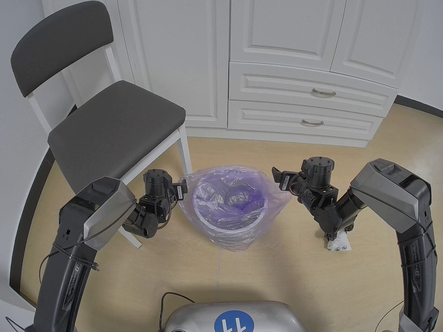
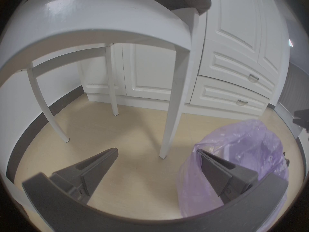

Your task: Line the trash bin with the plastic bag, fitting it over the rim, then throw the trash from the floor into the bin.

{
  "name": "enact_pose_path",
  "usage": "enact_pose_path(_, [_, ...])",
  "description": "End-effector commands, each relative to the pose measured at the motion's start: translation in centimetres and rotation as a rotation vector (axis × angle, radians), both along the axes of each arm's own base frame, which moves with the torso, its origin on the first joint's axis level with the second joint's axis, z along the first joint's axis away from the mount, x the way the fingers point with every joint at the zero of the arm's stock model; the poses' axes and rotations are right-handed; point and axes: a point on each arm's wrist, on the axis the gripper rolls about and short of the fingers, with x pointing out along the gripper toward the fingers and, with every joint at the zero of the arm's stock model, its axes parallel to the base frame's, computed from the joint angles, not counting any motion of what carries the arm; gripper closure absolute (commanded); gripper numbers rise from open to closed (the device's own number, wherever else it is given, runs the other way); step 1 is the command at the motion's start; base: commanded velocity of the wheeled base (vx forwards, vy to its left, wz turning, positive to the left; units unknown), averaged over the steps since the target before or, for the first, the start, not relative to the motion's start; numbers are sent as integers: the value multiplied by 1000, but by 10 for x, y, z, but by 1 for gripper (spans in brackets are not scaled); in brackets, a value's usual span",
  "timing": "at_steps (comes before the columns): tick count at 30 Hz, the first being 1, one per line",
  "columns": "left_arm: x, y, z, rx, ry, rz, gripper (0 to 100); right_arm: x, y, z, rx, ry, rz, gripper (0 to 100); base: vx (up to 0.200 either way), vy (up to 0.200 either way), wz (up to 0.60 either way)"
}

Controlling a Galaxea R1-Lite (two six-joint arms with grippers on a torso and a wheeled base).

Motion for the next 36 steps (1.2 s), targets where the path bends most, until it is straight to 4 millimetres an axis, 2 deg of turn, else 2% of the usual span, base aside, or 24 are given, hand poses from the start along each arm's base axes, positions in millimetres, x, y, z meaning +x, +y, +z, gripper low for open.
enact_pose_path(1, [7,-1,1,-34,-34,11,0,14,-7,-7,18,-14,-23,0,0,0,0])
enact_pose_path(3, [12,-2,1,-52,-70,15,0,23,-9,-26,10,11,-34,0,0,0,0])
enact_pose_path(11, [23,-13,-17,-56,-121,51,0,27,-14,-62,-27,161,-35,0,0,0,0])
enact_pose_path(22, [26,-13,-17,-59,-134,60,0,27,-19,-72,-1,232,-12,0,0,0,0])
enact_pose_path(24, [26,-13,-19,-57,-128,59,0,29,-18,-80,-3,241,-11,0,0,0,0])
enact_pose_path(31, [31,-14,-28,-58,-131,60,0,44,-13,-98,35,268,-35,0,0,0,0])
enact_pose_path(36, [39,-13,-33,-58,-123,67,0,57,-11,-100,96,273,-60,0,0,0,0])
